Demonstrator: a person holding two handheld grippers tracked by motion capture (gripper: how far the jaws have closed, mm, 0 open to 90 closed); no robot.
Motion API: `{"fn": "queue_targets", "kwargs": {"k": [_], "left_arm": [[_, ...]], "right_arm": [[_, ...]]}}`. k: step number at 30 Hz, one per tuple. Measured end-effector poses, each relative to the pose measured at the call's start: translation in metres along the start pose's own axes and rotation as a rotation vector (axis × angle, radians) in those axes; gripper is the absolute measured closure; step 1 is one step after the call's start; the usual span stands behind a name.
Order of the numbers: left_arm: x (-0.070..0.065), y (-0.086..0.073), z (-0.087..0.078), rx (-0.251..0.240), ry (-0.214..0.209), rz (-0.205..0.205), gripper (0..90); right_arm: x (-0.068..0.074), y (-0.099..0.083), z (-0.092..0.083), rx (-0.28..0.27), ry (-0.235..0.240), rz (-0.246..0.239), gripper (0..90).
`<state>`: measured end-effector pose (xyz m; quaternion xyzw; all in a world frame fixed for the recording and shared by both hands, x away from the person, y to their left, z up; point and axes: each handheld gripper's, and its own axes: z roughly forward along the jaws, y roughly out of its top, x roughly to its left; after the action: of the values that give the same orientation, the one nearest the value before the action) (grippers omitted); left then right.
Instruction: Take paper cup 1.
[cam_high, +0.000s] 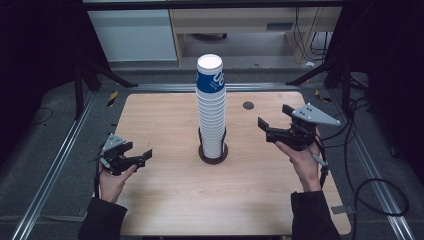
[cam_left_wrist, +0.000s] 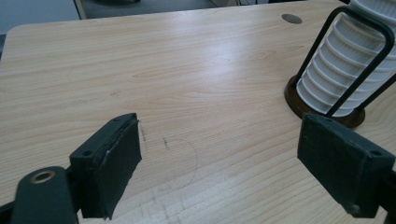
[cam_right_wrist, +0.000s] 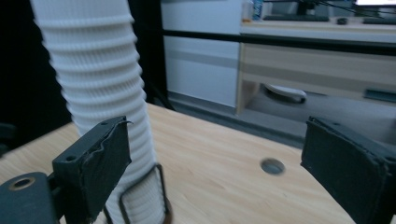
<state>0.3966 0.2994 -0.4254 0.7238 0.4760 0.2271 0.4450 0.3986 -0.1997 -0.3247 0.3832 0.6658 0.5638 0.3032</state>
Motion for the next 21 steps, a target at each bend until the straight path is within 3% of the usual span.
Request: {"fn": "queue_targets", "kwargs": {"k": [3,9,21], "left_arm": [[-0.001,0.0,0.0,-0.001,0.0,0.003,12.8],[-0.002,-0.001,0.003,0.007,-0.008,0.007,13.0],[-0.006,-0.004,0.008,0.022,-0.018,0.022,13.2]], "right_arm": [[0.003,0.01,0.004,-0.02,0.023,0.009,8.1],[0.014,0.038,0.017,-0.054,0.056,-0.022,7.7],[0.038,0.068,0.042,-0.076,0.117,-0.064,7.4]]}}
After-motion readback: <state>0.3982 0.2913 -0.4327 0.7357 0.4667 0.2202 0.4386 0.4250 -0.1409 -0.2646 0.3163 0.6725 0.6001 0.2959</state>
